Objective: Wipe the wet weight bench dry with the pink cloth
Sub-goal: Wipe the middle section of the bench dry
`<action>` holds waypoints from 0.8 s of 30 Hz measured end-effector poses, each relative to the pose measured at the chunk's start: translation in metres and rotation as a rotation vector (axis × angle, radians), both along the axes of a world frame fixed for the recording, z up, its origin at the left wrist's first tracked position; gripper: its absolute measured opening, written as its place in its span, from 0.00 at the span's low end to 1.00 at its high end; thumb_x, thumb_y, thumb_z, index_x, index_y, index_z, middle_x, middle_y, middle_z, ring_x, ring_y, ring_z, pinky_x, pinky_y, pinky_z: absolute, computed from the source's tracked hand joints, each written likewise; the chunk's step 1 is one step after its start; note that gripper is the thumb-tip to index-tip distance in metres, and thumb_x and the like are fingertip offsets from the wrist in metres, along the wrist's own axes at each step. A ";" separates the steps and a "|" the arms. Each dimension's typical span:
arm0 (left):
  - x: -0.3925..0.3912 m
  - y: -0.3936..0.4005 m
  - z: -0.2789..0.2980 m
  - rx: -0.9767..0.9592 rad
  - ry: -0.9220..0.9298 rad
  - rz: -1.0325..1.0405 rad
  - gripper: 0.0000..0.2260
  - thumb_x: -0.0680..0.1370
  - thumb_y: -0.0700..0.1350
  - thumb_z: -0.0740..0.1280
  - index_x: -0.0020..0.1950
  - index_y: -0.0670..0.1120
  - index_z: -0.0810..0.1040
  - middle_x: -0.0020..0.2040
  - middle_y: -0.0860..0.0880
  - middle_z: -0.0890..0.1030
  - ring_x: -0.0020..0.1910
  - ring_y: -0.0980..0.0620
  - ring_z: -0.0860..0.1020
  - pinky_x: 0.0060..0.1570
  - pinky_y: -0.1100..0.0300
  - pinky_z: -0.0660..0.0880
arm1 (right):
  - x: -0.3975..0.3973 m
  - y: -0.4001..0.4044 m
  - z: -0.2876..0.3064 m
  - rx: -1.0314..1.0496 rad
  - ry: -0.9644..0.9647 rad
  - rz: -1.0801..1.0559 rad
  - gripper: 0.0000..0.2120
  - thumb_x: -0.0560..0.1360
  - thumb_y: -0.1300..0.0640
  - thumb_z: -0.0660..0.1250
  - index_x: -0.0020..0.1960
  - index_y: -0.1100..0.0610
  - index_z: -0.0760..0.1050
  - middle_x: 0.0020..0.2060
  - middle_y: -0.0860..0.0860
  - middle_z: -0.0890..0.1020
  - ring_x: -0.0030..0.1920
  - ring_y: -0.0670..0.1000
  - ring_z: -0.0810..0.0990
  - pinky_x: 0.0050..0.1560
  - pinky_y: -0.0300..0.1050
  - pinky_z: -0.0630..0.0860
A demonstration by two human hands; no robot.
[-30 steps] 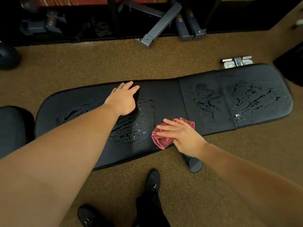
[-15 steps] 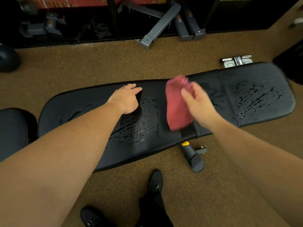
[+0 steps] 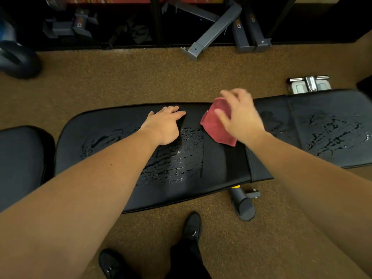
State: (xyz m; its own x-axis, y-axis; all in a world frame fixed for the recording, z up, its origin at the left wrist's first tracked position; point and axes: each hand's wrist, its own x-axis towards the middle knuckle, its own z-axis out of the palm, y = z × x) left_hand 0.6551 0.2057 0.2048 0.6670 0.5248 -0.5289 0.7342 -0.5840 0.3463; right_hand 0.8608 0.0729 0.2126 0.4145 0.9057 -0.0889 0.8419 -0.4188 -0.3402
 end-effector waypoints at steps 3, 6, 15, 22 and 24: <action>0.001 0.000 0.001 -0.001 0.004 0.012 0.33 0.78 0.36 0.55 0.81 0.57 0.55 0.82 0.54 0.50 0.81 0.49 0.50 0.78 0.41 0.46 | -0.008 -0.009 -0.026 -0.240 -0.130 0.271 0.39 0.80 0.33 0.50 0.82 0.55 0.52 0.81 0.58 0.52 0.81 0.59 0.48 0.79 0.60 0.51; 0.002 -0.002 0.001 -0.012 0.010 0.018 0.34 0.78 0.36 0.54 0.82 0.57 0.55 0.83 0.54 0.49 0.81 0.49 0.49 0.78 0.42 0.47 | -0.005 -0.010 -0.038 -0.193 -0.168 0.294 0.36 0.79 0.33 0.44 0.82 0.51 0.56 0.81 0.57 0.54 0.81 0.59 0.48 0.80 0.59 0.46; -0.003 -0.002 0.005 -0.012 0.043 -0.032 0.35 0.78 0.36 0.54 0.82 0.57 0.52 0.83 0.55 0.47 0.81 0.52 0.46 0.78 0.41 0.44 | -0.019 -0.073 -0.051 -0.089 -0.045 0.584 0.28 0.81 0.45 0.52 0.80 0.52 0.61 0.79 0.49 0.61 0.81 0.52 0.53 0.81 0.55 0.50; -0.009 -0.002 0.007 0.009 0.041 -0.002 0.32 0.79 0.38 0.53 0.82 0.57 0.51 0.83 0.54 0.46 0.81 0.50 0.49 0.79 0.43 0.44 | -0.061 -0.134 -0.055 -0.055 0.060 0.611 0.27 0.81 0.48 0.56 0.80 0.48 0.60 0.80 0.45 0.60 0.81 0.47 0.49 0.81 0.52 0.46; -0.014 -0.006 0.007 0.021 0.038 0.034 0.31 0.80 0.39 0.53 0.82 0.56 0.52 0.83 0.53 0.47 0.81 0.48 0.50 0.79 0.44 0.46 | -0.073 -0.146 -0.056 -0.064 0.116 0.633 0.28 0.79 0.52 0.59 0.79 0.48 0.62 0.79 0.44 0.62 0.81 0.45 0.51 0.81 0.51 0.47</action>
State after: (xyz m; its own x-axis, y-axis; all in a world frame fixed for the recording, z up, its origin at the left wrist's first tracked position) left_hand 0.6414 0.1994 0.2116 0.6278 0.5583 -0.5424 0.7664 -0.5651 0.3054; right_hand 0.7881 -0.0732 0.1569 -0.2136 0.9632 -0.1633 0.8919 0.1240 -0.4348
